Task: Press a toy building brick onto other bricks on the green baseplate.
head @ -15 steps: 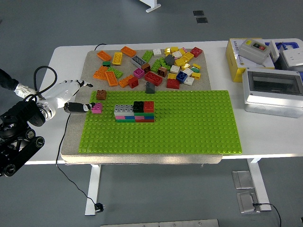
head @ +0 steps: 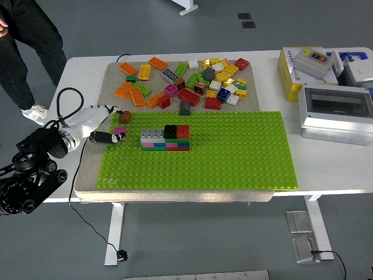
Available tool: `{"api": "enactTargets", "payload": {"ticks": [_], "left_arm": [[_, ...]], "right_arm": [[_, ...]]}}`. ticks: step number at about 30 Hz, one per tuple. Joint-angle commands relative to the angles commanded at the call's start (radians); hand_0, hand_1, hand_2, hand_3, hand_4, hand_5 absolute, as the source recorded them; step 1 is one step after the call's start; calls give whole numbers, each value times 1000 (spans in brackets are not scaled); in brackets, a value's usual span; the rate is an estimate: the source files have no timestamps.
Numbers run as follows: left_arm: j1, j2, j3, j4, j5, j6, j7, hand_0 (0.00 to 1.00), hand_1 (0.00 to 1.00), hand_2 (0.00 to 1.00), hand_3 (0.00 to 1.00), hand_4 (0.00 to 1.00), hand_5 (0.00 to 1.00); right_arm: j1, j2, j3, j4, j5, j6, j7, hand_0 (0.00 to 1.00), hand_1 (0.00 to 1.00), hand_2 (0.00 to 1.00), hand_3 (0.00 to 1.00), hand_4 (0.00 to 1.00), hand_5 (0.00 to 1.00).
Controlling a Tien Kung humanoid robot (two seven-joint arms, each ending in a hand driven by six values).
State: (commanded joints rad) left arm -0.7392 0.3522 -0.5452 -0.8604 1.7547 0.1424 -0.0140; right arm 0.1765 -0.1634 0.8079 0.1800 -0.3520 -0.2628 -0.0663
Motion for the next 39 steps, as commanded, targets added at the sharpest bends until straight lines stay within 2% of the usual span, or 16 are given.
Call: {"api": "enactTargets", "payload": {"ticks": [14,27,39], "left_arm": [[-12,-4,61,39,-35,-4,-4,998,960,972,853,719,416],[-30,-12,79,89,-80,1,-14,998,960,972,840,716,412],[-35,-22,91,108,-110,4,-21,998,962,973,815,714,407]], "right_arm": [[5,-2,-11,0,12,1,2,702,698,698,705,388,801],[10,-3,-24,0,28,2,5,702,699,699,705,389,802],[11,-2,-22,0,24,2,4,702,697,700,706,390,803]]}}
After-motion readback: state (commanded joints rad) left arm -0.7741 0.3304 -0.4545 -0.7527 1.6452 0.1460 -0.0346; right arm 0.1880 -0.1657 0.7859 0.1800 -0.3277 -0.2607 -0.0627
